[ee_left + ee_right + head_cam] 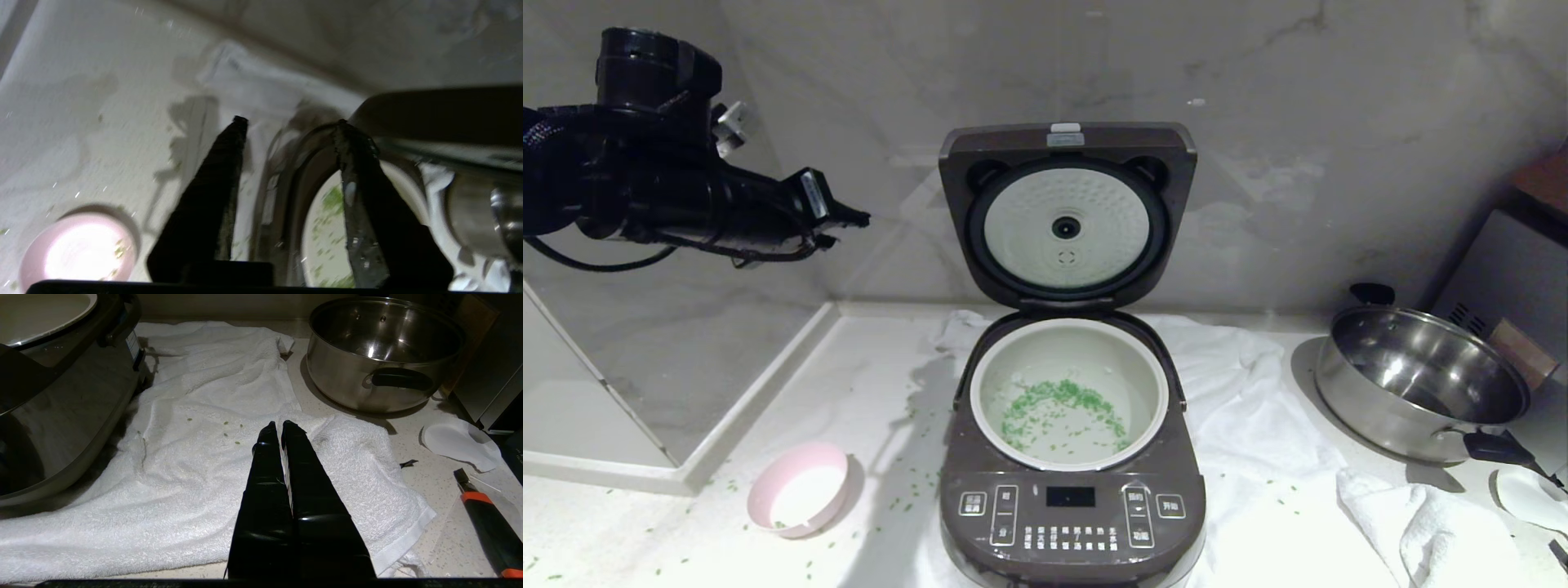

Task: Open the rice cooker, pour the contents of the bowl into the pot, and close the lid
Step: Close the rice cooker

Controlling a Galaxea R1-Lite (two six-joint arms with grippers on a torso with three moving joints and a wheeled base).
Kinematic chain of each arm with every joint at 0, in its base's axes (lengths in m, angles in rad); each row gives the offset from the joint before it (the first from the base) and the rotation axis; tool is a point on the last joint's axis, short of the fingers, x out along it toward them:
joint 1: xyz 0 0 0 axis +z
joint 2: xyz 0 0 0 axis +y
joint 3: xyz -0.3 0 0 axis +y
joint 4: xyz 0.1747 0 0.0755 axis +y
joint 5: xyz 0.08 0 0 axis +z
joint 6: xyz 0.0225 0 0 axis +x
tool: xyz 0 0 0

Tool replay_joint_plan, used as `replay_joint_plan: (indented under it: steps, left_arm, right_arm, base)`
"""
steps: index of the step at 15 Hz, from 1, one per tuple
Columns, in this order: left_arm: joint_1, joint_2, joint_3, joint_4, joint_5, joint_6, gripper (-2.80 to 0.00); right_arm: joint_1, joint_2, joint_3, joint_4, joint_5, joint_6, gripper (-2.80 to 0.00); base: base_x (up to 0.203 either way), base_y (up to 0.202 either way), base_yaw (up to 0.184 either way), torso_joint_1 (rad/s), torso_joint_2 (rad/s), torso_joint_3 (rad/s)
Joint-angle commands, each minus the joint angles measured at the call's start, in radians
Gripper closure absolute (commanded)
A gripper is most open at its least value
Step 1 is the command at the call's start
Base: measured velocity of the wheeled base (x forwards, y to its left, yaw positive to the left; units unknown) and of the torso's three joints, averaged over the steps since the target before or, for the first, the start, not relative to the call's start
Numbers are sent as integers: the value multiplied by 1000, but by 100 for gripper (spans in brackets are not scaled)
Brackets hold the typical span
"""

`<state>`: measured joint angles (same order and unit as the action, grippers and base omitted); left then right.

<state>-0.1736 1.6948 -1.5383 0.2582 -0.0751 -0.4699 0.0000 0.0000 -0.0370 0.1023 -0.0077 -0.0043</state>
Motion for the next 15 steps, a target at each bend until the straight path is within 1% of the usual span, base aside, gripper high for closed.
replay_joint_plan:
  steps: [1, 2, 3, 5, 6, 8, 10, 12, 15]
  left_arm:
    - [-39, 51, -122, -8, 88, -29, 0]
    - [-58, 79, -190, -26, 152, -62, 0]
    - [-86, 111, -266, -45, 221, -106, 0]
    - [-154, 156, -388, -64, 337, -152, 0]
    - [-198, 160, -413, -81, 361, -163, 0]
    - [-274, 158, -418, -137, 387, -172, 0]
    - [-334, 161, -416, -150, 436, -180, 0]
    - [-367, 161, -402, -149, 445, -210, 0]
    - [-391, 177, -376, -149, 453, -210, 0]
  right_arm:
    - [0, 0, -1, 1, 7, -11, 0]
    - [0, 0, -2, 2, 19, -28, 0]
    - [0, 0, -1, 0, 23, -25, 0]
    - [0, 0, -1, 0, 21, -22, 0]
    - [0, 0, -1, 0, 18, -19, 0]
    - [0, 0, -1, 0, 17, -10, 0]
    - [0, 0, -1, 0, 17, -10, 0]
    - [0, 0, -1, 0, 17, -11, 0]
    - [0, 0, 0, -1, 19, -13, 0]
  base:
    - [0, 0, 0, 0, 0, 0]
    - [0, 0, 0, 0, 0, 0]
    - [0, 0, 0, 0, 0, 0]
    - [0, 0, 0, 0, 0, 0]
    - [0, 0, 0, 0, 0, 0]
    - [0, 0, 0, 0, 0, 0]
    - [0, 0, 0, 0, 0, 0]
    - [0, 0, 0, 0, 0, 0]
    - [0, 0, 0, 0, 0, 0]
